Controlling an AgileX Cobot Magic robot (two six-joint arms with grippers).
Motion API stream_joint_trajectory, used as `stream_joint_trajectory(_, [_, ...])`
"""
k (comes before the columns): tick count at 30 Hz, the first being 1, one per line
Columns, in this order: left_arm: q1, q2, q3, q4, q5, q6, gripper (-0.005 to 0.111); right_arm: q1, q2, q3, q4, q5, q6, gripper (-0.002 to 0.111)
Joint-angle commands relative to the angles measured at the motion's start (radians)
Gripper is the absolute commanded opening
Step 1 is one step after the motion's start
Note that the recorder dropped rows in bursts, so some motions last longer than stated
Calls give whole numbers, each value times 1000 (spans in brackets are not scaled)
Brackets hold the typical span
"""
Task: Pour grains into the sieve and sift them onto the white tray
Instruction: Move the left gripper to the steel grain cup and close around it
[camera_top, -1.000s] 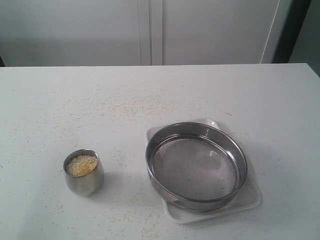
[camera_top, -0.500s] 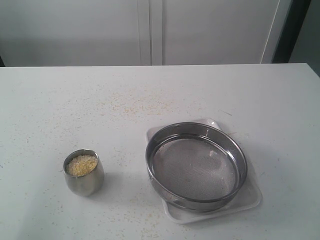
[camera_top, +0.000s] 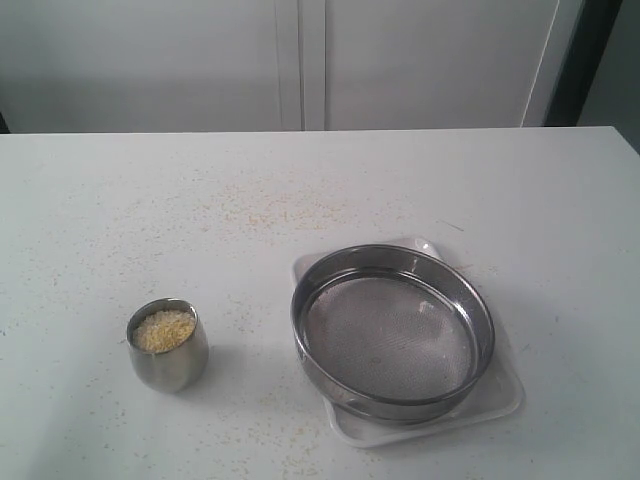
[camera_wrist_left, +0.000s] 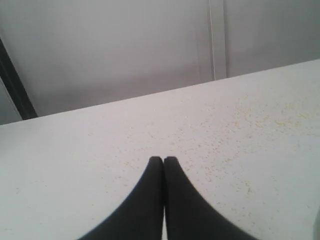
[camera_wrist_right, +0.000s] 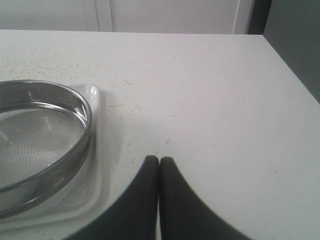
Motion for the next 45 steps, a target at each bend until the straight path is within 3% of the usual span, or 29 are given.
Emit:
stream_joint_trajectory(1, [-6,132,4,89,-86,-7,0,-3,-5,6,-2,-14,1,0])
stream_joint_trajectory(10, [-6,463,4,195,-265,16,0,-3,-5,6,-2,-14,1,0])
stream_joint_trajectory(14, [-6,588,-65,398,-318,12,0,-3,-5,6,-2,-14,1,0])
stream_joint_trajectory(18, [-6,705,-119,453,-346,-1,0,-3,-5,6,-2,-14,1,0])
stream_joint_trajectory(24, [-6,805,-165,629,-350,-9,0,-3,-5,6,-2,-14,1,0])
stream_joint_trajectory(32, [-6,812,-167,665,-338,-11,2,-3,-5,6,-2,-14,1,0])
stream_joint_trajectory(34, [-6,812,-167,697,-336,-6,16,-3,-5,6,-2,-14,1,0])
stream_joint_trajectory(37, [-6,812,-167,695,-333,-6,55,-3,-5,6,-2,-14,1,0])
stream_joint_trajectory(39, [-6,812,-167,695,-333,-6,69,-3,-5,6,-2,-14,1,0])
stream_joint_trajectory(42, [-6,812,-167,685,-333,-10,83,-3,-5,6,-2,-14,1,0])
stream_joint_trajectory(45, [-6,812,-167,685,-333,-10,89,-3,-5,6,-2,-14,1,0])
